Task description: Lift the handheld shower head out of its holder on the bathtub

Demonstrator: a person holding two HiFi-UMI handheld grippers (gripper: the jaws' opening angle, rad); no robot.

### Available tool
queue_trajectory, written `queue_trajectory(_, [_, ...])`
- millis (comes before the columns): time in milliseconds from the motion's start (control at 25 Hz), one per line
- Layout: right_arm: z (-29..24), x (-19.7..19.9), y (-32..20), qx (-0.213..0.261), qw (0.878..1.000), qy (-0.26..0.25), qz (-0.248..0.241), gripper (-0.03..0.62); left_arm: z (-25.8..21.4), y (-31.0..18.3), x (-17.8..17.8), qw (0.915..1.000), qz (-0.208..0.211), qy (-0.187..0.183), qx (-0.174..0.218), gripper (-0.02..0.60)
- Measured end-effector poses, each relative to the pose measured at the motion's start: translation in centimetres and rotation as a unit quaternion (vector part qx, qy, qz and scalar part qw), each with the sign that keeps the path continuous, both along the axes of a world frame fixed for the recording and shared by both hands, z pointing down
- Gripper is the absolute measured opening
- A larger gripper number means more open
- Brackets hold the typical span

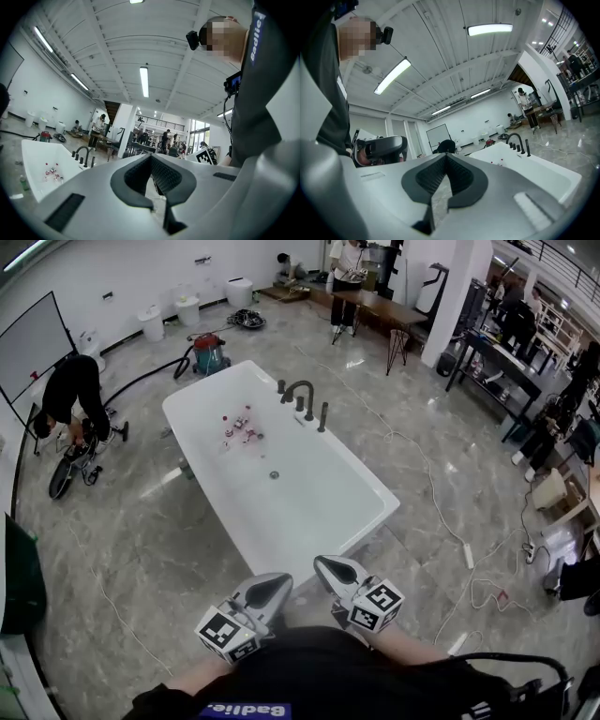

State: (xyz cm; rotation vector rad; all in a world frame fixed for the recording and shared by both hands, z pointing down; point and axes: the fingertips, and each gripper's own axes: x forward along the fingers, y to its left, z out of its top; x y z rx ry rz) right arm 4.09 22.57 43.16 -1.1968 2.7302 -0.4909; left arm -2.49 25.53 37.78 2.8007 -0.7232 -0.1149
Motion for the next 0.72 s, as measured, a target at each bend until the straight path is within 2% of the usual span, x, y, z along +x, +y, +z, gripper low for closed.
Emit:
queue_trajectory(440, [0.8, -3.9, -18.4, -0.017, 0.998, 0.039, 0.043, 0.002, 0.9, -19.5, -3.6, 0.9976, 0.06, 0.034, -0.012, 0.003])
queue_trajectory(560, [0.1, -4.9, -22.1, -0.009, 0.998, 0.047, 0.049, 0.002, 1.0, -23.5, -4.4, 0.9969, 0.07, 0.033, -0.014, 0.003])
queue_trajectory(720, [0.4, -4.6, -24.9, -0.024, 0.997, 0.051, 0.057, 0.002, 1.1, -26.8, -4.0, 0.9958, 0.077, 0.042, -0.026, 0.003])
